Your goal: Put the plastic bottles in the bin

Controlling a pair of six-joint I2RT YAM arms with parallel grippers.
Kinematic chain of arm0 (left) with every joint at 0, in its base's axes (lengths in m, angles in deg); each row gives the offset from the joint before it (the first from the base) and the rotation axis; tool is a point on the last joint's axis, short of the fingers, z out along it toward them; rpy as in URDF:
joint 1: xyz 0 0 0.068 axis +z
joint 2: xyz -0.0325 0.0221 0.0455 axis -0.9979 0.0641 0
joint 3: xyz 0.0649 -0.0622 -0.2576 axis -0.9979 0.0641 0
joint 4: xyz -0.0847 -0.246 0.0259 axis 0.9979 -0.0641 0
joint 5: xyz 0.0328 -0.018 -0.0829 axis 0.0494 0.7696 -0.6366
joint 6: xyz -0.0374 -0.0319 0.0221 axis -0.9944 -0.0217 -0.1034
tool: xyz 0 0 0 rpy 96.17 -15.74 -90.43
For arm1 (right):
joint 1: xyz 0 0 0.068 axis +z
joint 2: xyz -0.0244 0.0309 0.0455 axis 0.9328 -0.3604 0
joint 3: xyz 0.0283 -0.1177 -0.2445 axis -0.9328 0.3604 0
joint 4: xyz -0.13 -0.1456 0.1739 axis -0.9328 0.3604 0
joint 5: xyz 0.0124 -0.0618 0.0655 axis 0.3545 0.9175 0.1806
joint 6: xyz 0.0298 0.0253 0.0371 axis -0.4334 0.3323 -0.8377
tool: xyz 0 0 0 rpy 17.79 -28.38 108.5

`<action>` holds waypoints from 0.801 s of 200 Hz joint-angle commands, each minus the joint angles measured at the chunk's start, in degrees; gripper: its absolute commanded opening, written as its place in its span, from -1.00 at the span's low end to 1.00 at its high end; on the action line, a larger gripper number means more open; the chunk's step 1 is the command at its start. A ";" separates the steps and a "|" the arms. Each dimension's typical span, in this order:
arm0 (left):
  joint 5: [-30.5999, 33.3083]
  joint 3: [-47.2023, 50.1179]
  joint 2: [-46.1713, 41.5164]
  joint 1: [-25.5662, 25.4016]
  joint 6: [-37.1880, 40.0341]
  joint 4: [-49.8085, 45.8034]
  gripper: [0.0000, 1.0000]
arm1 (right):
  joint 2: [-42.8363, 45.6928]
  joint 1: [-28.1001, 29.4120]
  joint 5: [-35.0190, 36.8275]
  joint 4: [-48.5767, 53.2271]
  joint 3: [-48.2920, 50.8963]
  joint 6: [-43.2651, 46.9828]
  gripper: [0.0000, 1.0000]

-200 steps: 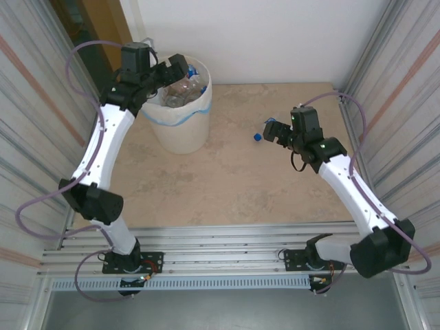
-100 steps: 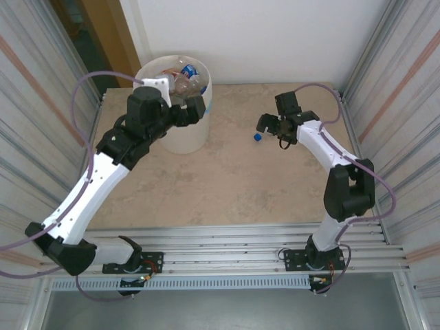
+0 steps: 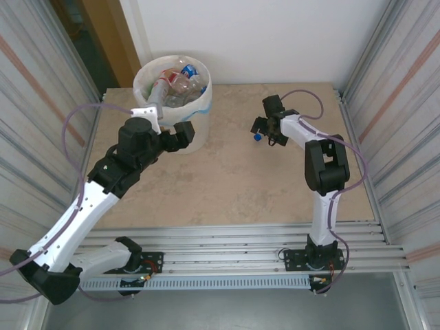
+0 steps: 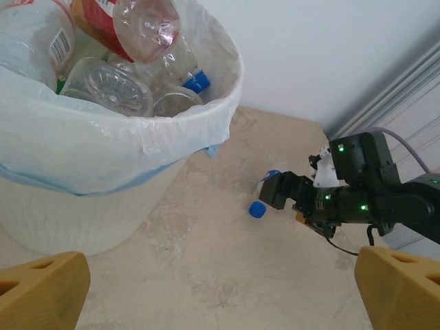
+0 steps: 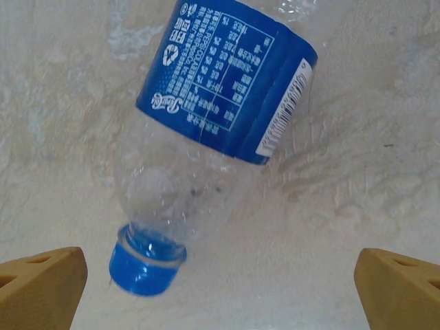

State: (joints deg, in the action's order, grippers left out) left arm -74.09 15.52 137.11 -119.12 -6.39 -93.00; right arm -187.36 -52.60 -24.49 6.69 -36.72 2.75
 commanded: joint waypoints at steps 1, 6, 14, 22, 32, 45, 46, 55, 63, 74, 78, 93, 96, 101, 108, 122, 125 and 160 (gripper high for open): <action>0.85 1.29 -1.96 -0.23 -1.53 -0.10 0.97 | -2.84 0.94 1.85 -2.79 -3.68 -2.66 0.96; 0.94 1.53 -2.22 -0.19 -1.63 -0.12 0.98 | -3.65 0.95 1.72 -2.81 -4.67 -2.83 0.96; 1.22 1.91 -2.62 -0.25 -1.81 -0.26 0.98 | -5.14 1.02 1.67 -2.41 -6.33 -3.00 0.96; 1.41 2.38 -3.00 -0.25 -1.95 -0.48 0.97 | -6.62 1.13 2.27 -1.43 -8.19 -3.11 0.96; 1.63 2.70 -3.53 -0.21 -2.23 -0.77 0.97 | -8.28 1.26 3.35 0.00 -10.38 -3.28 0.96; 1.89 3.31 -4.22 -0.24 -2.60 -0.76 0.97 | -10.07 1.18 4.08 1.42 -12.63 -3.78 0.96; 1.90 3.37 -4.32 -0.20 -2.70 -0.72 0.97 | -10.14 1.20 4.15 1.45 -12.72 -3.80 0.96; 2.22 3.77 -4.71 -0.24 -2.72 -0.54 0.97 | -10.78 1.22 4.52 1.48 -13.38 -3.90 0.96; 2.55 3.94 -4.92 -0.18 -2.71 -0.53 0.97 | -11.27 1.22 4.98 1.55 -13.86 -3.84 0.96; 2.87 3.85 -5.02 -0.22 -2.71 -0.75 0.97 | -12.08 1.22 5.41 1.65 -14.52 -3.86 0.96; 2.86 3.85 -4.95 -0.23 -2.66 -0.76 0.97 | -12.45 1.19 5.52 1.78 -14.79 -3.86 0.96; 2.36 3.78 -4.94 -0.25 -2.78 -0.87 0.97 | -13.86 1.05 5.56 2.94 -15.52 -3.61 0.96; 2.41 3.93 -4.96 -0.25 -2.84 -0.79 0.97 | -14.17 1.00 5.51 3.05 -17.32 -3.50 0.96; 2.43 4.11 -4.96 -0.24 -2.92 -0.60 0.97 | -14.68 1.03 5.54 3.47 -17.91 -3.20 0.96; 2.70 4.54 -4.95 -0.20 -3.10 -0.21 0.97 | -15.20 1.03 5.46 3.80 -18.32 -2.90 0.96; 3.07 5.06 -4.83 -0.14 -3.23 0.20 0.97 | -15.73 1.00 5.11 3.87 -18.52 -2.01 0.99; 3.08 5.05 -4.80 -0.16 -3.23 0.21 0.97 | -15.73 0.99 5.06 3.93 -18.57 -1.85 1.00; 3.03 4.47 -3.98 0.10 -3.21 0.07 0.98 | -15.87 1.04 4.44 4.21 -18.25 -0.01 0.78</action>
State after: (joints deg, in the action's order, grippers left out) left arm -72.14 20.02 133.24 -119.12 -8.92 -93.41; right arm -202.31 -51.55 -20.71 8.72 -53.64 1.30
